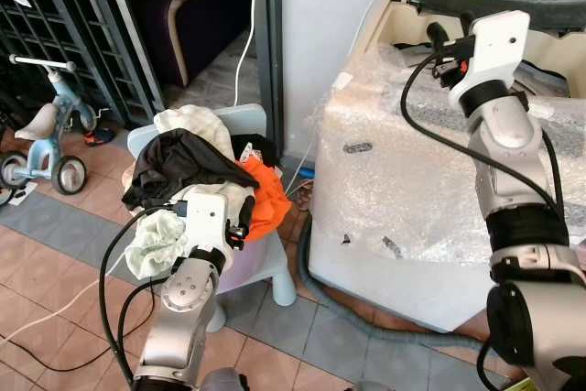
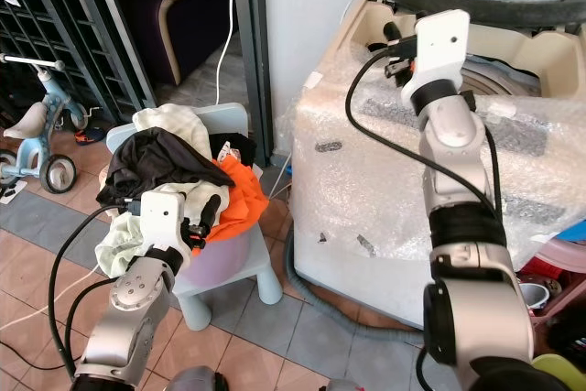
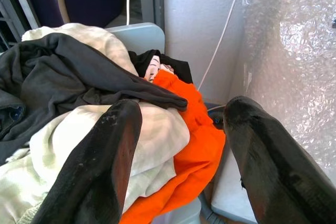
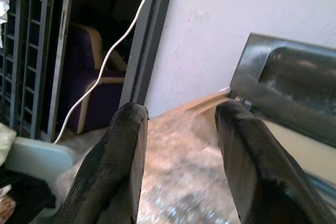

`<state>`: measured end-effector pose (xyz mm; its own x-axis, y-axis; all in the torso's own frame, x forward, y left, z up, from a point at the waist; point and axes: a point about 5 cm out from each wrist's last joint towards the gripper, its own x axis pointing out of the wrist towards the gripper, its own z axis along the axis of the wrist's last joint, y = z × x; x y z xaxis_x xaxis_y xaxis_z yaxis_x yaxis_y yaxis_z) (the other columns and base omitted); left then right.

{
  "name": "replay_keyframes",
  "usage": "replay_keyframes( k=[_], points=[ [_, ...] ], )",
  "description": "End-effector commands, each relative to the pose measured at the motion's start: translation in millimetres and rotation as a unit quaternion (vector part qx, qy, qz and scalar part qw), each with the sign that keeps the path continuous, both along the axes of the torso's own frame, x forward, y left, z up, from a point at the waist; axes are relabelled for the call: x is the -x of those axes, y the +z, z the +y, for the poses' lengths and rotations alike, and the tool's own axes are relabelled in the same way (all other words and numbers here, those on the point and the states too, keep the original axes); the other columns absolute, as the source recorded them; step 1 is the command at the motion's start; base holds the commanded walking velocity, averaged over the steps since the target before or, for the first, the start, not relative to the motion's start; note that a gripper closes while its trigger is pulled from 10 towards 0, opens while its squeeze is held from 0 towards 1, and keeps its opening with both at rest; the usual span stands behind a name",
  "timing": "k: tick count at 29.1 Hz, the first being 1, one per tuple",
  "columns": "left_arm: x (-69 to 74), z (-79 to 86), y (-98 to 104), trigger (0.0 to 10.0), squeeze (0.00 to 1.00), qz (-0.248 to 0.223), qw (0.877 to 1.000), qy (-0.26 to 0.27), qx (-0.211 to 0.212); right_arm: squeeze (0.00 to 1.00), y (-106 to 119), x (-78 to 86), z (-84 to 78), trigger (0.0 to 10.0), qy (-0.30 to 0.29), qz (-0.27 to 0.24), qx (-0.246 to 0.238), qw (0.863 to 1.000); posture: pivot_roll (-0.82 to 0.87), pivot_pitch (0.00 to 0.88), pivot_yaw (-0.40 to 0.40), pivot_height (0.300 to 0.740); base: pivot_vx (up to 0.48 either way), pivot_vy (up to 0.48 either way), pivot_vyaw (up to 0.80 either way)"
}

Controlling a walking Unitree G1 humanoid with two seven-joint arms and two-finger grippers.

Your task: Clothes washing

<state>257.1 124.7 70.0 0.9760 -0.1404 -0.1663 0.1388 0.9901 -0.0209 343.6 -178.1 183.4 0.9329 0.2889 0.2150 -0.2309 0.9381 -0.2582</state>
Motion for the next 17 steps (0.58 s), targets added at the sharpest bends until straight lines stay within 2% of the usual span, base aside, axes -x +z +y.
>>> replay_keyframes(
  k=[1,3,4,6,7,9,11,14,17],
  points=[
    [-0.2,5.4,-2,10.0,0.00,0.007,1.000,0.022,-0.003,1.00,5,8.7,12.2,10.0,0.025,-0.005,-0.012,1.000,-0.06,0.075,0.065,0.740,0.000,0.000,0.00],
    [-0.6,9.1,1,10.0,0.00,-0.002,0.999,0.037,-0.004,1.00,-2,22.1,21.5,10.0,0.036,-0.005,-0.018,0.999,-0.05,0.071,0.068,0.740,0.000,0.000,0.00],
    [-1.7,15.0,7,10.0,0.00,-0.018,0.998,0.057,-0.016,1.00,-12,35.6,30.4,10.0,0.036,-0.003,-0.018,0.999,-0.05,0.074,0.069,0.740,0.000,0.000,0.80],
    [-1.9,17.8,8,10.0,0.00,-0.023,0.997,0.067,-0.021,1.00,-18,41.0,33.9,10.0,0.034,0.001,-0.022,0.999,-0.04,0.073,0.069,0.740,0.000,0.000,0.80],
    [-1.8,20.5,9,10.0,0.00,-0.019,0.997,0.070,-0.019,1.00,-25,46.6,36.8,10.0,0.008,0.021,-0.058,0.998,-0.03,0.074,0.062,0.740,0.000,0.000,0.80],
    [-1.1,22.5,8,10.0,0.00,-0.014,0.997,0.074,-0.014,1.00,-29,51.3,39.6,10.0,-0.013,0.029,-0.078,0.996,-0.03,0.072,0.060,0.740,0.000,0.000,0.80],
    [0.4,23.7,7,10.0,0.00,-0.005,0.997,0.083,-0.002,1.00,-30,56.3,44.8,10.0,-0.018,0.024,-0.073,0.997,-0.03,0.073,0.061,0.740,0.000,0.000,0.80],
    [0.4,22.3,8,10.0,0.00,-0.009,0.997,0.080,0.020,1.00,-36,60.6,43.8,10.0,-0.032,0.037,-0.081,0.996,-0.03,0.073,0.065,0.740,0.000,0.000,0.80],
    [-2.0,24.3,9,10.0,0.00,-0.018,0.996,0.082,-0.001,1.00,-37,61.1,42.8,10.0,-0.028,0.043,-0.077,0.996,-0.04,0.074,0.067,0.740,0.000,0.000,0.80]
  ],
)
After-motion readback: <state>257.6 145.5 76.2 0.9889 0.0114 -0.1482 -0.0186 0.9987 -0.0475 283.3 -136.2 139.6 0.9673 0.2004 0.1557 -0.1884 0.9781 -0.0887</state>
